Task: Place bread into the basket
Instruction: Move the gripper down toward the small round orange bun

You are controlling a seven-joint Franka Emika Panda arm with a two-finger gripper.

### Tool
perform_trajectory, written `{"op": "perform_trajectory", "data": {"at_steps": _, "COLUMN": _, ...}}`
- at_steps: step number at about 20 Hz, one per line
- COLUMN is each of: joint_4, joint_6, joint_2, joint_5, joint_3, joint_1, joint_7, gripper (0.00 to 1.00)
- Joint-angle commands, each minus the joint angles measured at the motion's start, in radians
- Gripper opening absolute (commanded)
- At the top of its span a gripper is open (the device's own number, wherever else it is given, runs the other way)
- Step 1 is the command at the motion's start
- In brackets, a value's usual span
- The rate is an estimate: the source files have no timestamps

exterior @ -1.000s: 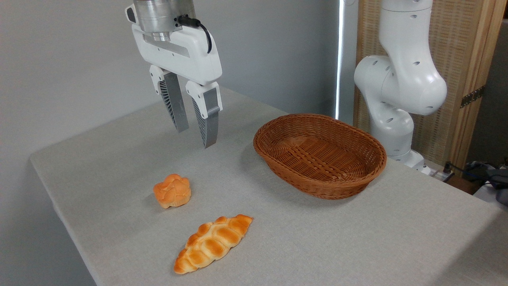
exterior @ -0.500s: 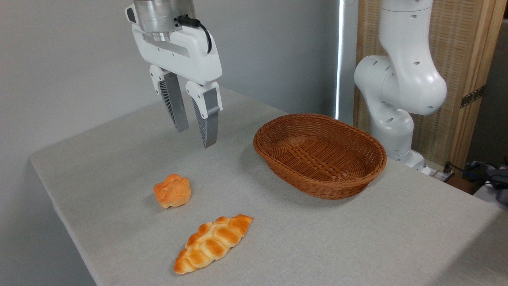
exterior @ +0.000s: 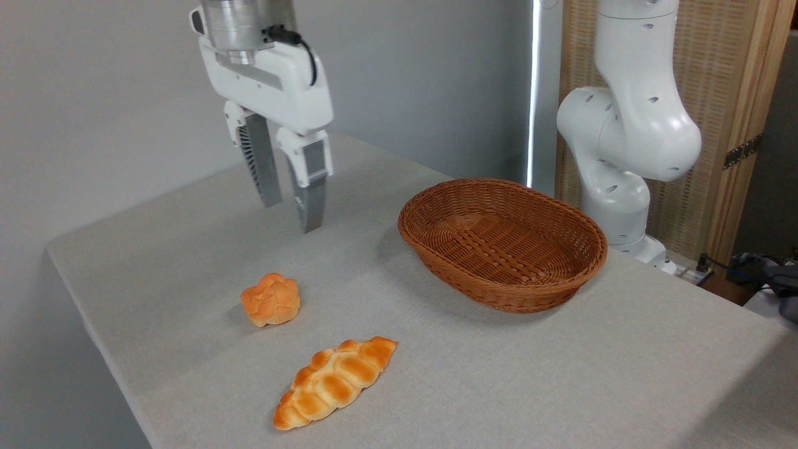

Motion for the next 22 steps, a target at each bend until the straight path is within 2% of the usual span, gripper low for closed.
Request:
{"op": "perform_trajectory", "data": {"at_steps": 1, "joint_4": -0.007, "joint_6": 0.068, "joint_2": 0.044, "joint_5": -0.026, "joint_3": 0.004, "joint_1": -0.061, "joint_7": 0.017, "gripper": 1.00}}
{"op": "perform_trajectory", "data": {"at_steps": 10, "joint_4": -0.012, "joint_6": 0.131, "joint_2": 0.104, "joint_5": -0.017, "joint_3": 0.001, "joint_1": -0.085, "joint_7": 0.022, "gripper": 1.00}}
{"op": "perform_trajectory", "data": {"at_steps": 14, "joint_4": -0.012, "joint_6": 0.135, "joint_2": 0.147, "joint_5": -0.005, "joint_3": 0.000, "joint_1": -0.131, "joint_7": 0.025, "gripper": 1.00}}
{"op": "perform_trajectory", "data": {"at_steps": 16, "joint_4": -0.015, "joint_6": 0.135, "joint_2": 0.167, "joint_5": 0.017, "joint_3": -0.006, "joint_1": -0.139, "joint_7": 0.023, "gripper": 1.00}}
{"op": "perform_trajectory", "data": {"at_steps": 19, "joint_4": -0.024, "joint_6": 0.135, "joint_2": 0.184, "joint_5": 0.018, "joint_3": -0.012, "joint_1": -0.145, "joint_7": 0.023, "gripper": 1.00}}
{"op": "perform_trajectory", "data": {"at_steps": 22, "joint_4": -0.032, "joint_6": 0.137, "joint_2": 0.235, "joint_5": 0.020, "joint_3": -0.012, "joint_1": -0.181, "joint_7": 0.023, "gripper": 1.00}}
